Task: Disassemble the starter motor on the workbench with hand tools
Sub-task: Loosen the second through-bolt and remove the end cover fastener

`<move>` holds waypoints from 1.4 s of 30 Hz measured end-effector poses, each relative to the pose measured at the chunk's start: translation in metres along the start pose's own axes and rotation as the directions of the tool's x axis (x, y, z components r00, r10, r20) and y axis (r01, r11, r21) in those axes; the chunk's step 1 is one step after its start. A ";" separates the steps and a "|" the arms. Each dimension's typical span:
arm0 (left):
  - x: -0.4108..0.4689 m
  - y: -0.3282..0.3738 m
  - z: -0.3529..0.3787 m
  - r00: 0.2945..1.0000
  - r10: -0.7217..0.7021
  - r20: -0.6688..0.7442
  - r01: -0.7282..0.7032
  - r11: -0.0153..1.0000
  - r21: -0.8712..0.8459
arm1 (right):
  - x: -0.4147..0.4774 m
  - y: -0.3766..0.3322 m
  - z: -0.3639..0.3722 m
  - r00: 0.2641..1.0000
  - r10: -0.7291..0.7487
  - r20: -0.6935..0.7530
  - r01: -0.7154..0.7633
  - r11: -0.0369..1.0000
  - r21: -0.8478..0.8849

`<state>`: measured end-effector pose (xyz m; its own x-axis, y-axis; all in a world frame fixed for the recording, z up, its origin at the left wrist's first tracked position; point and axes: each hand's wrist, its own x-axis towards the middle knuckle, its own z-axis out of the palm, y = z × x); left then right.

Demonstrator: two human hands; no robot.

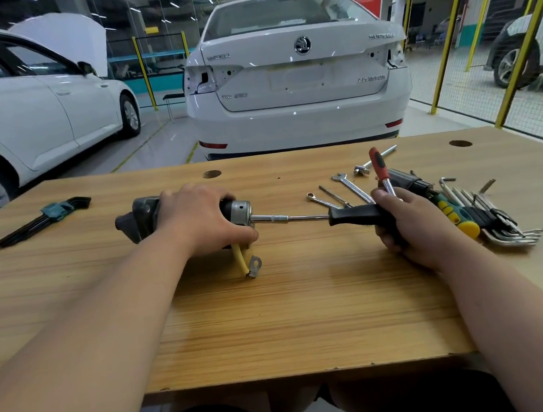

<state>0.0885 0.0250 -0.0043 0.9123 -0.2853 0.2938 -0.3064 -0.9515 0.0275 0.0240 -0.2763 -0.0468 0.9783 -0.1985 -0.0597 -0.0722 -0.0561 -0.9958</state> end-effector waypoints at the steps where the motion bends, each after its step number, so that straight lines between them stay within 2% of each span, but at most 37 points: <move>1: 0.000 -0.001 -0.001 1.000 -0.015 -0.002 0.015 1.000 -0.022 | -0.001 0.000 0.000 1.000 -0.010 0.016 0.010 1.000 0.025; 3: -0.001 -0.005 -0.003 0.999 -0.044 -0.023 0.042 0.996 -0.081 | -0.003 0.000 0.000 0.997 -0.020 0.078 0.013 0.996 0.088; 5: -0.003 -0.008 -0.005 0.998 -0.056 -0.042 0.051 0.993 -0.110 | -0.005 0.000 0.002 0.991 -0.007 0.135 -0.023 0.975 0.220; 8: -0.004 -0.007 -0.006 0.997 -0.053 -0.048 0.049 0.994 -0.095 | -0.008 -0.001 0.008 0.985 0.025 0.173 -0.108 0.866 0.489; 11: -0.004 -0.004 -0.004 0.997 -0.046 -0.059 0.041 0.995 -0.091 | -0.013 -0.003 0.010 0.982 0.015 0.190 -0.125 0.804 0.581; 15: -0.005 -0.008 -0.003 0.996 -0.036 -0.082 0.028 0.995 -0.095 | -0.012 -0.004 0.011 0.990 -0.028 0.135 -0.032 0.907 0.420; 17: -0.005 -0.009 -0.004 0.995 -0.045 -0.085 0.037 0.995 -0.091 | -0.008 -0.006 0.013 0.999 -0.032 0.028 0.028 0.991 0.132; 19: -0.005 -0.007 -0.003 0.997 -0.040 -0.071 0.034 0.997 -0.073 | -0.002 -0.002 0.011 0.995 -0.046 -0.083 0.032 0.985 -0.171; 20: -0.006 -0.005 -0.002 0.998 -0.032 -0.063 0.028 0.998 -0.060 | 0.002 -0.001 0.008 0.993 -0.043 -0.111 0.015 0.971 -0.239; 21: -0.006 -0.003 -0.001 0.998 -0.024 -0.054 0.022 0.999 -0.037 | 0.005 -0.001 0.006 0.992 -0.033 -0.120 0.000 0.965 -0.262; 23: -0.006 0.000 0.001 1.000 -0.002 -0.022 0.002 1.000 0.024 | 0.010 -0.003 0.001 0.994 0.018 -0.110 -0.040 0.978 -0.203; 25: -0.006 0.002 0.001 1.000 0.006 0.013 -0.007 0.998 0.058 | 0.012 -0.005 -0.001 0.995 0.078 -0.064 -0.085 0.989 -0.123; 28: -0.007 0.003 0.001 0.999 -0.021 0.028 0.019 0.998 0.059 | 0.014 -0.004 -0.004 0.993 0.114 0.018 -0.112 0.987 -0.119; 34: -0.004 0.007 -0.003 0.993 -0.064 0.102 0.055 0.995 0.087 | 0.009 -0.001 -0.008 0.997 0.046 0.068 -0.041 0.996 -0.082; 37: -0.003 0.007 -0.002 0.991 -0.061 0.121 0.045 0.990 0.131 | 0.001 0.003 -0.011 0.994 -0.011 0.112 0.029 0.987 -0.157; 42: -0.002 0.006 0.003 0.988 -0.068 0.137 0.043 0.984 0.175 | -0.012 0.003 -0.008 0.994 -0.095 0.060 0.109 0.939 -0.326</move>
<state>0.0852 0.0200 -0.0076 0.9596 -0.2330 0.1577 -0.2142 -0.9684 -0.1278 0.0105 -0.2818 -0.0482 0.9906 -0.1335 0.0312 -0.0240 -0.3929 -0.9193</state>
